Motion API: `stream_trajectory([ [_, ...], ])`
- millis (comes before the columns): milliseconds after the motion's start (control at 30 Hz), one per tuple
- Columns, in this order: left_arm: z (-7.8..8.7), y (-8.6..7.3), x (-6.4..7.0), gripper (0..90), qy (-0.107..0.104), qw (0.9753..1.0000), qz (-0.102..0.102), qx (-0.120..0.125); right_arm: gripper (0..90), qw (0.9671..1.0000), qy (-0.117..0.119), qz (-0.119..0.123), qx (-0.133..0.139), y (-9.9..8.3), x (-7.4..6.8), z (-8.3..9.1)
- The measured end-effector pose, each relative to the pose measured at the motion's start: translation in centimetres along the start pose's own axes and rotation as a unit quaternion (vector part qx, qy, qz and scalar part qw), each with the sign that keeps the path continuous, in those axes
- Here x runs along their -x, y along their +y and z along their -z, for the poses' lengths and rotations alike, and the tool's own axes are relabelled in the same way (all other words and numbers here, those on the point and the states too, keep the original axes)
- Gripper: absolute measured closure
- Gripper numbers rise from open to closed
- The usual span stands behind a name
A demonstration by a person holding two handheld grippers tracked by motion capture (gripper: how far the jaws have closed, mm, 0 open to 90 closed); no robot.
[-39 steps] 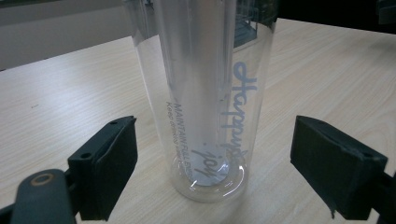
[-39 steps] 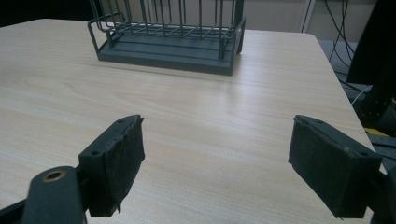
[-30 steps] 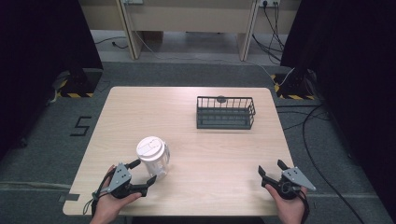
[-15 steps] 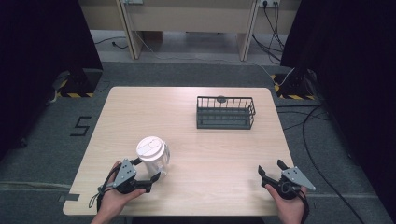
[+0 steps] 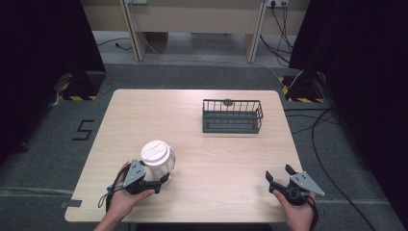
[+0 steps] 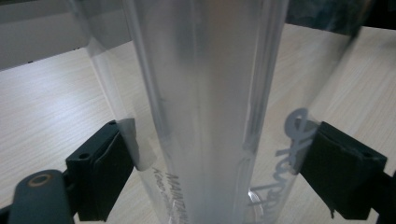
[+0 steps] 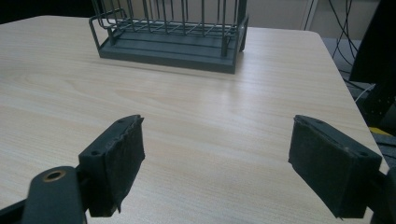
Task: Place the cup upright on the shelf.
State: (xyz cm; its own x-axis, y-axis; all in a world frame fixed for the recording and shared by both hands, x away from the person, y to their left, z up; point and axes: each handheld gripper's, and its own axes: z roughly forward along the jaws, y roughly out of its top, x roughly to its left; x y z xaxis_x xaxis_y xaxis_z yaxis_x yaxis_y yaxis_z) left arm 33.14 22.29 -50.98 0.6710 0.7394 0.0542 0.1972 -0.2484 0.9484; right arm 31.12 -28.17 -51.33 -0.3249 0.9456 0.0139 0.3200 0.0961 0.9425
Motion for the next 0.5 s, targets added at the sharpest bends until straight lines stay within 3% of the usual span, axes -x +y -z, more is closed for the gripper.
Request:
stream_trajectory([
  [500,-0.73,0.03,-0.18,14.7,-0.007,0.9999,0.003,0.013,19.0,1.0000,0.000,-0.001,-0.002,0.02,0.01,-0.04],
])
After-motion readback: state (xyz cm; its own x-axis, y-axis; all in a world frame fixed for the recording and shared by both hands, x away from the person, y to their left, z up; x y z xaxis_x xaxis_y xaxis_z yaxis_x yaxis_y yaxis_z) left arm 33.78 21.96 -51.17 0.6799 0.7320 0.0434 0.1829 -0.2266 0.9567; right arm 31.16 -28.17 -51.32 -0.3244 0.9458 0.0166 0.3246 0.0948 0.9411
